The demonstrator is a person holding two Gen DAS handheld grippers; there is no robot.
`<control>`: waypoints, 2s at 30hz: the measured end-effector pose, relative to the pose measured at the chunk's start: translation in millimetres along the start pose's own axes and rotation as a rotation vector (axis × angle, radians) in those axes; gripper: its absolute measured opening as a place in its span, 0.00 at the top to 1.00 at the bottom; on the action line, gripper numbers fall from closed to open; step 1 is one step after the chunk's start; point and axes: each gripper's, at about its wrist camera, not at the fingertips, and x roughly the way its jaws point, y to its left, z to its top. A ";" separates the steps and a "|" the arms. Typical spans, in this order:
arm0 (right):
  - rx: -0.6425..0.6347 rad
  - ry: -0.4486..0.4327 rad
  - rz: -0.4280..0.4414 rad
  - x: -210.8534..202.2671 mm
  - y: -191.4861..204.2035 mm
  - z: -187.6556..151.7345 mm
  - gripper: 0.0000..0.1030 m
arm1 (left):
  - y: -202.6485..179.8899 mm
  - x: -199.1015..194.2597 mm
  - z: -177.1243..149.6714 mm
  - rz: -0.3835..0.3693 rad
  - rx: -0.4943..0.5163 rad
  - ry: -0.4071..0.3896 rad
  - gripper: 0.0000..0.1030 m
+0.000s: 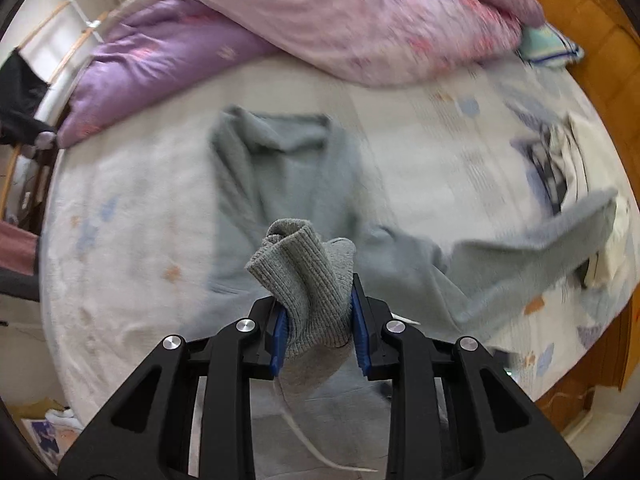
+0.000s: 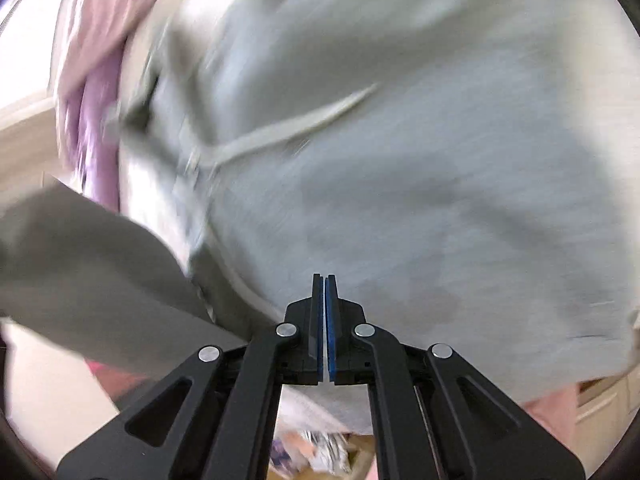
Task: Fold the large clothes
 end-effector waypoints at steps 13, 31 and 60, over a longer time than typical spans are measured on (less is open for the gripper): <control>0.169 -0.145 -0.089 -110.3 -83.2 54.4 0.93 | -58.1 74.6 -68.6 -0.268 0.097 0.185 0.16; -0.184 -0.067 -0.377 -10.7 46.3 128.5 0.93 | 221.3 115.6 -238.7 -0.116 -0.822 0.445 0.38; -0.377 -0.070 -0.611 -27.2 96.0 166.6 0.26 | 255.7 219.1 -86.6 -0.256 -0.472 0.633 0.43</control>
